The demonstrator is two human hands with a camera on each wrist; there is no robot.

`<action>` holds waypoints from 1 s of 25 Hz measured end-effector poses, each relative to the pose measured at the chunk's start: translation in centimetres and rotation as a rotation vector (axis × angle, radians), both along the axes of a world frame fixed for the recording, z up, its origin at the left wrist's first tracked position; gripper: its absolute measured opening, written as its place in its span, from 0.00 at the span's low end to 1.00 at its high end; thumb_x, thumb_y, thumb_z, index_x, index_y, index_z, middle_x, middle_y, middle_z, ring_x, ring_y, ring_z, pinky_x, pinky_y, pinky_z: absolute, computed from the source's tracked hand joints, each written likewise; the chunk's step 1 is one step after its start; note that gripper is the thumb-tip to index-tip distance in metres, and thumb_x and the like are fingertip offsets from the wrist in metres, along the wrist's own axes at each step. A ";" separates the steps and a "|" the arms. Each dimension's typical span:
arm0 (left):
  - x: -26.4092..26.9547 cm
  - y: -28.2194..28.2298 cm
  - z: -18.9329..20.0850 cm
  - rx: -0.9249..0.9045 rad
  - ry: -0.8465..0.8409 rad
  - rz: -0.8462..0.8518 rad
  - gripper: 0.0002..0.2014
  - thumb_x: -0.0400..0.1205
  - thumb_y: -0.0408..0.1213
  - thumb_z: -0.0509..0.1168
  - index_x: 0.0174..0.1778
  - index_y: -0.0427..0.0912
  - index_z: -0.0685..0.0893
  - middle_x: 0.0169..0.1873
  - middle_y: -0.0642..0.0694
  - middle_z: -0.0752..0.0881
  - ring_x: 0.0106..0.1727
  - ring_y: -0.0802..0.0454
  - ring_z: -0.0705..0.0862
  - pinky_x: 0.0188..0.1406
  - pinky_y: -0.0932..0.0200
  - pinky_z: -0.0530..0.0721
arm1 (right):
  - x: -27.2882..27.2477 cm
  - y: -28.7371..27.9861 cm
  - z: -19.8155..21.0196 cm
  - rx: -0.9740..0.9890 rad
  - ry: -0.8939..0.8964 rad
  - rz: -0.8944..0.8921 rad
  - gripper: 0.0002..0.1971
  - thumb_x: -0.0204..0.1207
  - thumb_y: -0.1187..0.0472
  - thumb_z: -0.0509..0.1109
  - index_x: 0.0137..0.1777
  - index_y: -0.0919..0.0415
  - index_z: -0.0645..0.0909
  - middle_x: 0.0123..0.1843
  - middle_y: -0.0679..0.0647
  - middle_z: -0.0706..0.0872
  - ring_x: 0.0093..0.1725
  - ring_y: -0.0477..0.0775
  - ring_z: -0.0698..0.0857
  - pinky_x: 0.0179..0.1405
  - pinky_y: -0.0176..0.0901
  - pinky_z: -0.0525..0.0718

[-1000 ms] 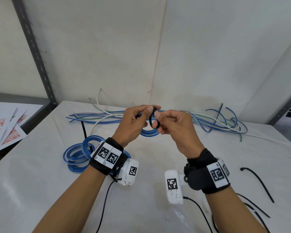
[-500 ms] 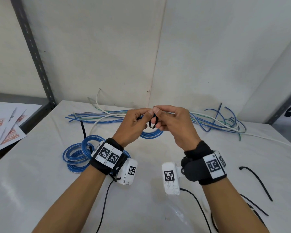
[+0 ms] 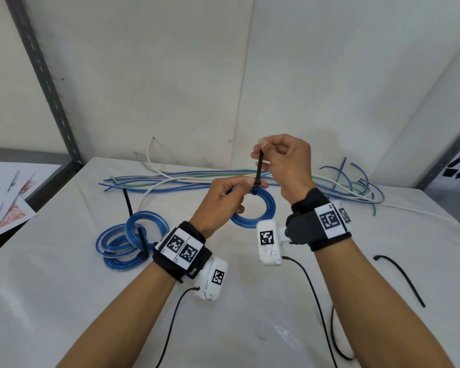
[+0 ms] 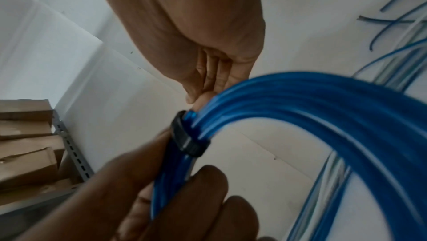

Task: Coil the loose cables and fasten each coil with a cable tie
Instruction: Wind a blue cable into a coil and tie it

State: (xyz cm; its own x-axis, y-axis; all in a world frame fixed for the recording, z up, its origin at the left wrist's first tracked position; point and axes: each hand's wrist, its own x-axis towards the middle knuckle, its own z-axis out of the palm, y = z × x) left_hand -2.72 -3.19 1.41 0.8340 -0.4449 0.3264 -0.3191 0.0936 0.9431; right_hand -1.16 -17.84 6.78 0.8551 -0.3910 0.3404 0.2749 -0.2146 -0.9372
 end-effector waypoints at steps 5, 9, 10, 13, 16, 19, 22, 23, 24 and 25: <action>0.3 -0.4 -0.8 -0.039 0.073 0.139 0.19 0.89 0.45 0.63 0.49 0.35 0.93 0.36 0.50 0.90 0.25 0.61 0.73 0.32 0.58 0.70 | 0.1 0.5 -0.6 0.104 0.025 0.030 0.05 0.84 0.67 0.70 0.53 0.70 0.86 0.40 0.61 0.92 0.41 0.58 0.94 0.40 0.46 0.92; 0.9 -0.4 -1.4 -0.020 0.091 0.151 0.16 0.89 0.44 0.65 0.45 0.40 0.94 0.41 0.49 0.91 0.33 0.65 0.79 0.40 0.59 0.77 | -0.3 1.0 -0.7 0.239 -0.036 0.028 0.06 0.85 0.69 0.69 0.54 0.73 0.84 0.39 0.62 0.91 0.39 0.57 0.94 0.41 0.44 0.92; 1.0 -0.4 -1.5 -0.009 0.093 0.141 0.15 0.88 0.45 0.65 0.44 0.42 0.94 0.42 0.50 0.90 0.36 0.64 0.80 0.43 0.59 0.78 | -0.4 1.1 -0.8 0.277 -0.048 0.027 0.05 0.85 0.70 0.69 0.54 0.73 0.84 0.39 0.61 0.91 0.39 0.57 0.94 0.40 0.43 0.91; 1.0 -0.6 -1.6 0.010 0.068 0.108 0.14 0.88 0.44 0.66 0.43 0.44 0.93 0.49 0.44 0.90 0.41 0.63 0.82 0.48 0.56 0.81 | -0.8 1.0 -1.2 0.393 -0.072 0.016 0.05 0.85 0.71 0.68 0.54 0.73 0.84 0.38 0.60 0.90 0.37 0.56 0.93 0.40 0.41 0.90; 1.0 -0.9 -1.9 -0.010 0.066 0.101 0.13 0.88 0.42 0.66 0.42 0.45 0.93 0.46 0.44 0.90 0.40 0.62 0.81 0.46 0.60 0.80 | -0.8 1.1 -1.6 0.479 -0.097 0.001 0.04 0.84 0.73 0.69 0.53 0.74 0.84 0.36 0.60 0.89 0.36 0.56 0.92 0.40 0.40 0.90; 0.8 -1.2 -2.0 -0.021 0.078 0.083 0.12 0.88 0.40 0.66 0.44 0.44 0.93 0.42 0.52 0.89 0.39 0.64 0.81 0.43 0.67 0.79 | -0.8 0.5 -1.6 0.526 -0.101 0.013 0.04 0.83 0.73 0.69 0.53 0.74 0.84 0.36 0.60 0.89 0.36 0.56 0.92 0.41 0.40 0.90; 1.3 -1.0 -2.2 -0.025 0.073 0.090 0.11 0.88 0.40 0.67 0.44 0.44 0.94 0.41 0.52 0.88 0.39 0.63 0.81 0.42 0.69 0.78 | -0.6 0.3 -1.8 0.543 -0.077 0.039 0.03 0.83 0.73 0.69 0.52 0.73 0.84 0.37 0.60 0.90 0.37 0.57 0.93 0.43 0.41 0.91; 1.4 -1.0 -2.3 -0.025 0.067 0.088 0.11 0.88 0.39 0.67 0.45 0.43 0.94 0.42 0.49 0.88 0.40 0.63 0.81 0.42 0.70 0.78 | -0.6 0.3 -1.9 0.554 -0.069 0.045 0.04 0.83 0.73 0.69 0.53 0.74 0.84 0.37 0.61 0.90 0.37 0.57 0.93 0.43 0.41 0.91; 1.4 -1.1 -2.5 -0.022 0.062 0.081 0.11 0.87 0.38 0.67 0.45 0.42 0.94 0.43 0.47 0.88 0.40 0.63 0.81 0.42 0.70 0.78 | -0.7 0.3 -2.0 0.568 -0.061 0.048 0.04 0.83 0.73 0.69 0.54 0.74 0.84 0.37 0.61 0.89 0.37 0.57 0.93 0.43 0.41 0.91; 1.3 -1.3 -2.5 -0.016 0.063 0.077 0.11 0.87 0.36 0.66 0.46 0.40 0.94 0.43 0.46 0.88 0.39 0.64 0.81 0.42 0.71 0.78 | -0.7 0.1 -2.2 0.578 -0.051 0.046 0.05 0.83 0.73 0.69 0.54 0.75 0.84 0.37 0.60 0.89 0.38 0.57 0.93 0.42 0.40 0.91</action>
